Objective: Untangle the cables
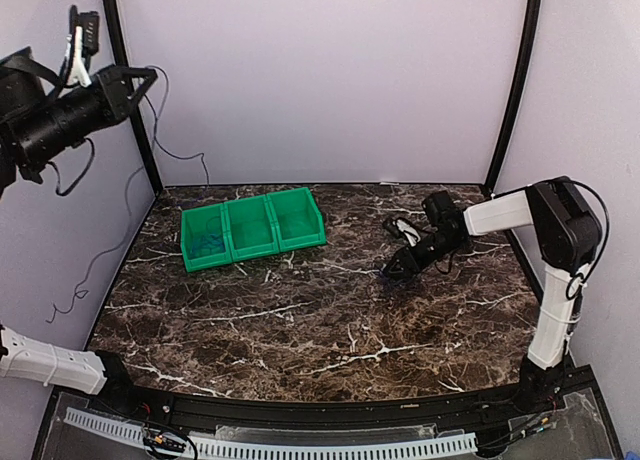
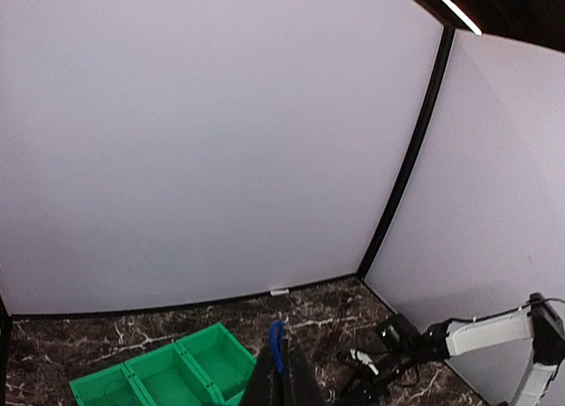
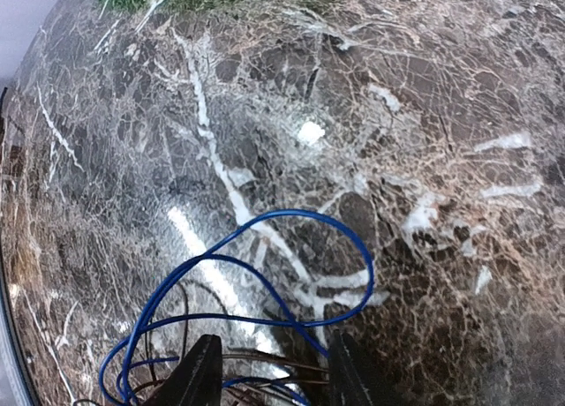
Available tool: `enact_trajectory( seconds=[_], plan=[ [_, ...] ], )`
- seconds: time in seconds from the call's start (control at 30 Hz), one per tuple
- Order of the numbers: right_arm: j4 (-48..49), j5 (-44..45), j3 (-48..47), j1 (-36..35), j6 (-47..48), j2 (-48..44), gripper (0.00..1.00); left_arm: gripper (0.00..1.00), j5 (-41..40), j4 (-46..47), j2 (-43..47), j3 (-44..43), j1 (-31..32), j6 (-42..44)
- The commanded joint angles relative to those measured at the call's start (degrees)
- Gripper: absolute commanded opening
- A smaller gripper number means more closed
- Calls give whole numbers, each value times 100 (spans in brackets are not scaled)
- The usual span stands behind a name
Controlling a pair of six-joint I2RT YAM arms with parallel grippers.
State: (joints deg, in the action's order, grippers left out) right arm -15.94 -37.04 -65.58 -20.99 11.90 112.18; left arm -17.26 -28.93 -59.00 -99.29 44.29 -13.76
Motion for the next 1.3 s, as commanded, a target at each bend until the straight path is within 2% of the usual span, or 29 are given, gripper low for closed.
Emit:
enact_trajectory(
  seconds=[0.0,0.17,0.23,0.33,0.47,0.53,0.6,0.7,0.83,0.93,1.27],
  plan=[
    [-576,513,-232,16,281,-617,46,0,317,49,268,869,-11,-367],
    [-947,1310,-707,17,716,-1583,62,0,181,445,1067,2887,-11,-725],
    [-1028,1473,-816,17,852,-1877,67,0,122,562,1321,3425,-11,-843],
    [-1216,1412,-920,16,956,-2163,73,0,92,617,1474,3850,-13,-921],
    [-1231,967,-693,16,831,-2541,75,0,199,764,1383,4102,-15,-913],
    [-1096,855,-485,24,729,-2723,75,0,268,864,1263,4093,-11,-865],
    [-687,1434,-196,23,491,-2970,76,0,392,963,1094,4024,-16,-813],
    [-310,1638,301,107,570,-3246,78,0,558,1088,748,3825,-9,-715],
    [-145,849,850,284,787,-3574,78,0,652,1116,265,3330,-10,-429],
    [103,515,1161,409,724,-3689,81,0,443,802,-84,2575,-11,-209],
    [58,237,1126,443,791,-3336,81,0,465,1102,-936,1336,-13,35]
  ],
)
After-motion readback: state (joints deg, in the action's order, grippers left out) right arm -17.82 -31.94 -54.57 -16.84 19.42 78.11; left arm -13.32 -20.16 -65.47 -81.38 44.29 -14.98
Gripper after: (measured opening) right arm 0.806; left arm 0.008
